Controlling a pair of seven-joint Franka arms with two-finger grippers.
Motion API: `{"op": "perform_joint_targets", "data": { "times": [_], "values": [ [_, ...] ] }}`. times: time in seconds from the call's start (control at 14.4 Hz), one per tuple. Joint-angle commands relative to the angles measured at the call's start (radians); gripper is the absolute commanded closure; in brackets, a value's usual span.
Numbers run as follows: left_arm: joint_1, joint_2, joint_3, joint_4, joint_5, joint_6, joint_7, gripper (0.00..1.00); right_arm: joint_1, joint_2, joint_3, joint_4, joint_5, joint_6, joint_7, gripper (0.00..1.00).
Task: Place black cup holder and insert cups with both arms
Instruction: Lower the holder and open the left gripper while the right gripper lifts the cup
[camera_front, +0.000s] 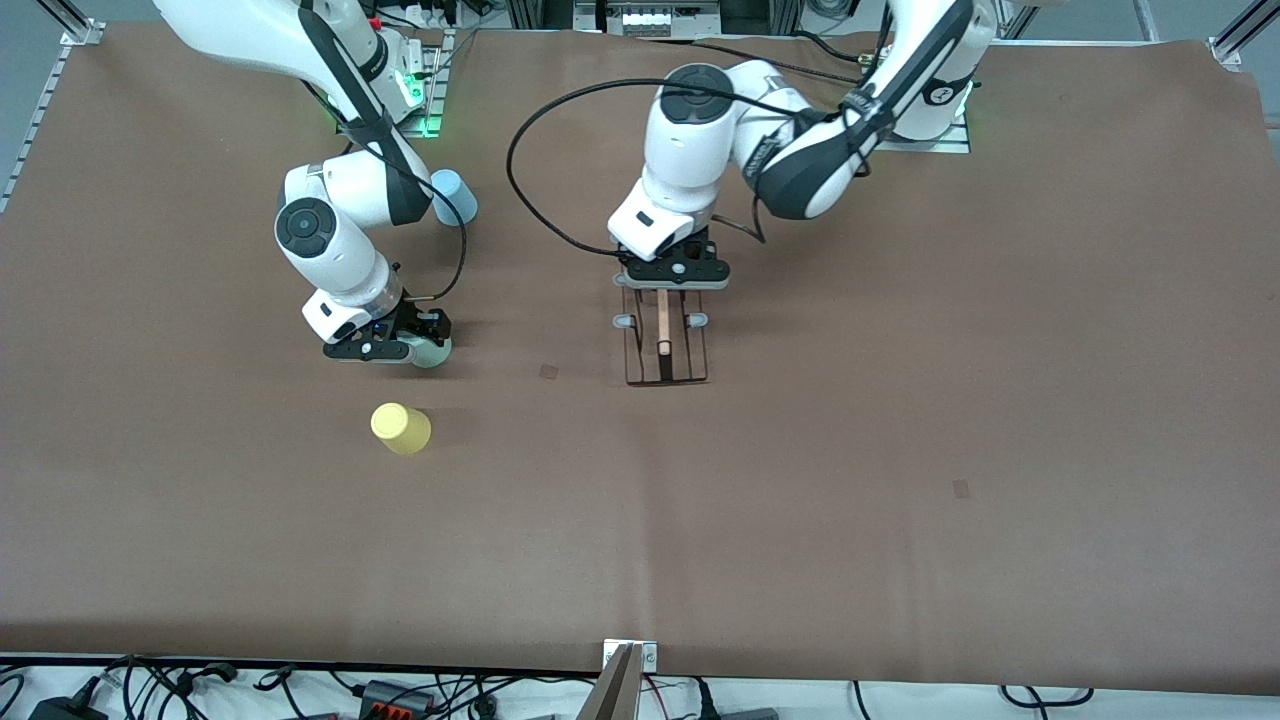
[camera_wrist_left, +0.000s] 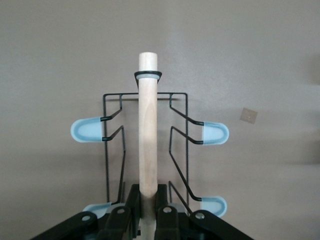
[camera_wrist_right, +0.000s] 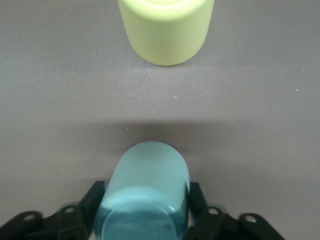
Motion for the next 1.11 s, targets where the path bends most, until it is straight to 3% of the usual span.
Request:
{"op": "perform_joint_targets", "data": {
  "times": [0.0,0.42,0.77,0.91,0.98,1.05],
  "values": [
    [-0.023,0.034,0.002,0.038,0.095,-0.001,-0.028,0.99,0.004,-0.003,0.002,0.020,-0.001,-0.013,-0.022,0.84],
    [-0.020,0.044,0.001,0.040,0.115,-0.001,-0.096,0.99,-0.047,-0.070,-0.001,0.066,-0.010,-0.209,-0.165,0.88],
    [-0.025,0.046,0.002,0.036,0.117,-0.001,-0.151,0.99,-0.053,-0.142,-0.001,0.115,-0.008,-0.388,-0.166,0.88],
    [-0.025,0.046,0.002,0.036,0.117,-0.004,-0.144,0.92,-0.059,-0.170,0.000,0.116,-0.007,-0.395,-0.164,0.88],
    [-0.025,0.044,0.002,0.038,0.117,-0.005,-0.141,0.71,-0.061,-0.181,0.000,0.119,-0.004,-0.393,-0.167,0.88],
    [-0.025,0.041,0.002,0.038,0.117,-0.005,-0.141,0.28,-0.059,-0.182,0.000,0.133,-0.002,-0.393,-0.167,0.88]
  ]
}}
